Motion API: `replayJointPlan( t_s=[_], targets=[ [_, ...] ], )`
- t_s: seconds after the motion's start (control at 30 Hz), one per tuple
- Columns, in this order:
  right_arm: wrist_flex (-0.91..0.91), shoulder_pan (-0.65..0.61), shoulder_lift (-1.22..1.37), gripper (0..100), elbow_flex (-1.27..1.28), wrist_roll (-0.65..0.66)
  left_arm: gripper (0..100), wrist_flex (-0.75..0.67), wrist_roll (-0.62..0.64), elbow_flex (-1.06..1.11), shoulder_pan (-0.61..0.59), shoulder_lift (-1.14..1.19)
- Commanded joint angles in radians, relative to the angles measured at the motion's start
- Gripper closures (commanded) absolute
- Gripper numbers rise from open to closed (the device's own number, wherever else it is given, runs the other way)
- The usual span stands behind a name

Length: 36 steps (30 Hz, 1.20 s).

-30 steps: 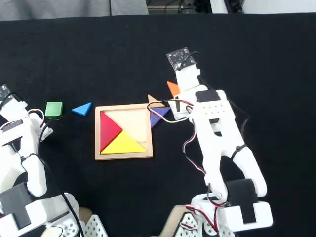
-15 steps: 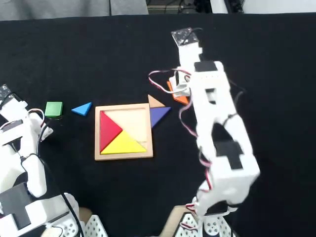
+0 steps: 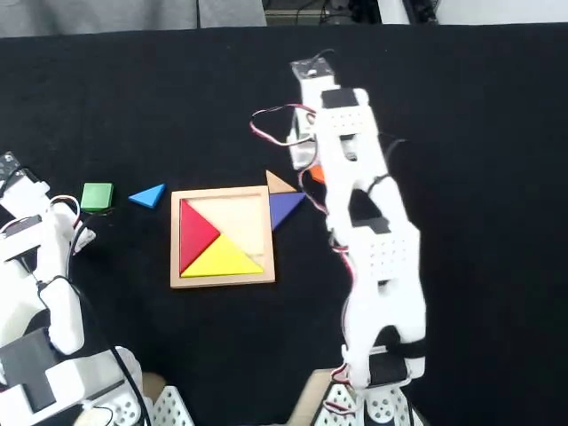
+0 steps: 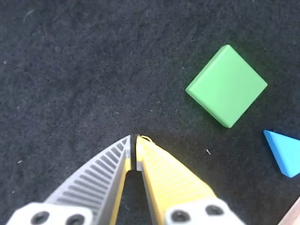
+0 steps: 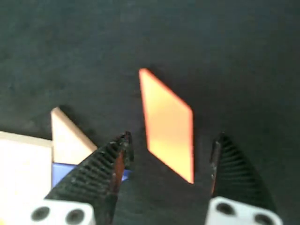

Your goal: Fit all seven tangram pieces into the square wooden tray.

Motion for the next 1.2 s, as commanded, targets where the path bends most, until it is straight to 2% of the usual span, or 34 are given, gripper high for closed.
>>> replayJointPlan(
  t_s=[0.0,0.13,0.33,0.63,0.77,0.9,1.17],
  targets=[
    [0.058,-0.041,0.033,72.7,-0.173,0.012,97,-0.017,0.002,-0.018,0.015,-0.028],
    [0.057,-0.015,0.102,74.9,-0.24,0.015,97,-0.017,0.002,-0.018,0.015,-0.028],
    [0.1,0.011,0.216,86.9,-0.36,0.017,97,-0.017,0.002,-0.019,0.015,-0.028],
    [0.267,0.028,0.28,97.9,-0.605,0.009,97,-0.017,0.002,-0.019,0.015,-0.028],
    [0.344,0.038,0.237,98.7,-0.739,0.008,97,-0.017,0.002,-0.018,0.015,-0.028],
    [0.342,0.052,0.114,98.7,-0.622,0.006,97,-0.017,0.002,-0.018,0.015,-0.028],
    [0.333,-0.055,-0.294,98.7,-0.099,0.006,97,-0.017,0.002,-0.019,0.016,-0.028]
  ],
)
